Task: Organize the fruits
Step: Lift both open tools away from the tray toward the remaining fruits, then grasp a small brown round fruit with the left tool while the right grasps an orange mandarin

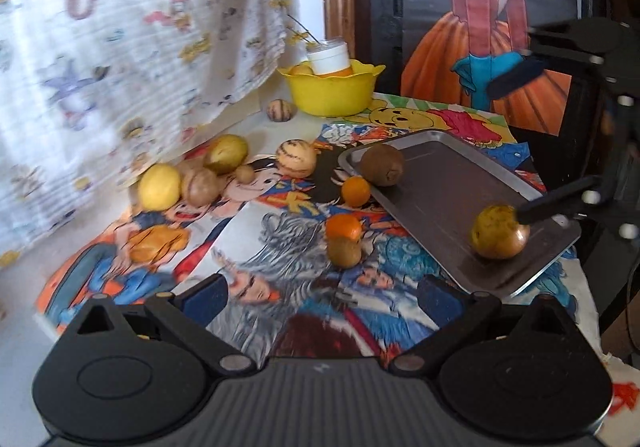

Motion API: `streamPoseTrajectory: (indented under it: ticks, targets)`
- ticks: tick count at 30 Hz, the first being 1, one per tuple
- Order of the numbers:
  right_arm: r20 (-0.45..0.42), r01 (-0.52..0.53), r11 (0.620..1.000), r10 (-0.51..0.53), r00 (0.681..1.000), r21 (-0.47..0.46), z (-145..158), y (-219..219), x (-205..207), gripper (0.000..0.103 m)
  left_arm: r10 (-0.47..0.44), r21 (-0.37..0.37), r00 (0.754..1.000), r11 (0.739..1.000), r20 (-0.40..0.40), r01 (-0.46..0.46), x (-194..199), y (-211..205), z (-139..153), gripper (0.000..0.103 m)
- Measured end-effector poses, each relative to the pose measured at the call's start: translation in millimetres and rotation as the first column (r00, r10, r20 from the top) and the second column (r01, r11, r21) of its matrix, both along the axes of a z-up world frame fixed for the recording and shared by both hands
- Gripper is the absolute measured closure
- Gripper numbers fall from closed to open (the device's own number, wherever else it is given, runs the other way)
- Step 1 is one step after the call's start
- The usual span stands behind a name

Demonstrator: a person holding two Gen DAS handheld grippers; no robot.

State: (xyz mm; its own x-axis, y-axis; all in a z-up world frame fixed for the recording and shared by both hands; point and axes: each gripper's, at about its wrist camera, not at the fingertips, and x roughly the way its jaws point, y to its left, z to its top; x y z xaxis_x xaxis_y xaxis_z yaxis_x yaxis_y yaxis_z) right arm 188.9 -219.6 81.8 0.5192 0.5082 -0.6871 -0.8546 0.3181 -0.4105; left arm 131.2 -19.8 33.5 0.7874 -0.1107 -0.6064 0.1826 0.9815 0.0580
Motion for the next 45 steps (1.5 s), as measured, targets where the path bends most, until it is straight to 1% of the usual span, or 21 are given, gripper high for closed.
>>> streamPoseTrajectory:
  ticks: [2, 4, 8, 12, 14, 17, 19, 22, 26, 30, 36, 38, 41, 43, 45]
  targets:
    - [0.012, -0.016, 0.999, 0.016, 1.0, -0.034, -9.9, 2.5, 20.1, 0.003, -0.015, 0.013, 1.0, 1.0, -0.003, 0.015, 12.0, -3.5, -3.8, 0.0]
    - [0.012, -0.018, 0.999, 0.019, 1.0, -0.051, -18.2, 5.4, 38.7, 0.006, -0.015, 0.017, 1.0, 1.0, -0.019, 0.016, 24.1, -5.2, -8.2, 0.0]
    - [0.0, -0.003, 0.999, 0.003, 1.0, -0.032, -32.8, 14.4, 71.0, 0.01, -0.014, 0.02, 0.998, 1.0, -0.056, 0.015, 44.4, -11.0, -17.8, 0.0]
    - [0.004, -0.039, 0.998, 0.039, 0.999, -0.039, -46.2, 26.2, 87.7, 0.02, -0.002, 0.028, 0.997, 1.0, -0.08, 0.004, 58.1, -14.6, -27.6, 0.002]
    - [0.007, -0.053, 0.997, 0.054, 0.999, -0.056, -52.6, 33.3, 92.6, 0.024, -0.002, 0.032, 0.996, 0.999, -0.09, 0.005, 62.0, -14.6, -31.2, 0.009]
    - [0.009, -0.069, 0.995, 0.07, 0.997, -0.073, -60.9, 42.7, 98.4, 0.031, -0.004, 0.02, 0.995, 1.0, -0.102, 0.006, 67.4, -13.0, -34.6, 0.016]
    - [0.006, -0.075, 0.994, 0.076, 0.997, -0.077, -65.0, 47.7, 101.8, 0.037, -0.006, 0.012, 0.995, 1.0, -0.103, 0.007, 69.8, -12.7, -35.5, 0.02]
    - [0.005, -0.078, 0.993, 0.078, 0.997, -0.085, -69.6, 53.3, 105.7, 0.042, -0.014, -0.006, 0.994, 1.0, -0.105, 0.014, 72.8, -13.7, -36.1, 0.028]
    - [-0.001, -0.083, 0.991, 0.083, 0.997, -0.101, -76.2, 59.6, 110.0, 0.046, -0.026, -0.028, 0.993, 0.999, -0.114, 0.023, 77.4, -15.1, -37.1, 0.037]
    - [-0.005, -0.085, 0.989, 0.085, 0.996, -0.118, -82.0, 65.5, 114.8, 0.047, -0.03, -0.053, 0.992, 0.998, -0.122, 0.024, 80.9, -14.5, -39.0, 0.044]
    - [-0.008, -0.075, 0.99, 0.075, 0.997, -0.12, -86.1, 68.6, 120.0, 0.055, -0.036, -0.087, 0.991, 0.996, -0.131, 0.025, 84.5, -11.3, -40.9, 0.055]
    - [-0.004, -0.073, 0.99, 0.073, 0.997, -0.122, -87.6, 68.9, 119.6, 0.057, -0.037, -0.093, 0.99, 0.995, -0.136, 0.024, 85.3, -10.9, -41.7, 0.061]
    - [-0.002, -0.071, 0.99, 0.071, 0.997, -0.122, -89.3, 70.2, 119.7, 0.061, -0.033, -0.11, 0.989, 0.994, -0.143, 0.018, 85.7, -9.5, -42.7, 0.067]
    - [-0.002, -0.073, 0.99, 0.073, 0.997, -0.122, -90.4, 71.4, 120.1, 0.064, -0.032, -0.122, 0.988, 0.992, -0.15, 0.013, 86.6, -8.2, -43.2, 0.07]
    - [0.0, -0.072, 0.991, 0.072, 0.997, -0.116, -90.3, 71.6, 119.6, 0.068, -0.031, -0.131, 0.988, 0.991, -0.152, 0.01, 86.7, -7.2, -42.9, 0.071]
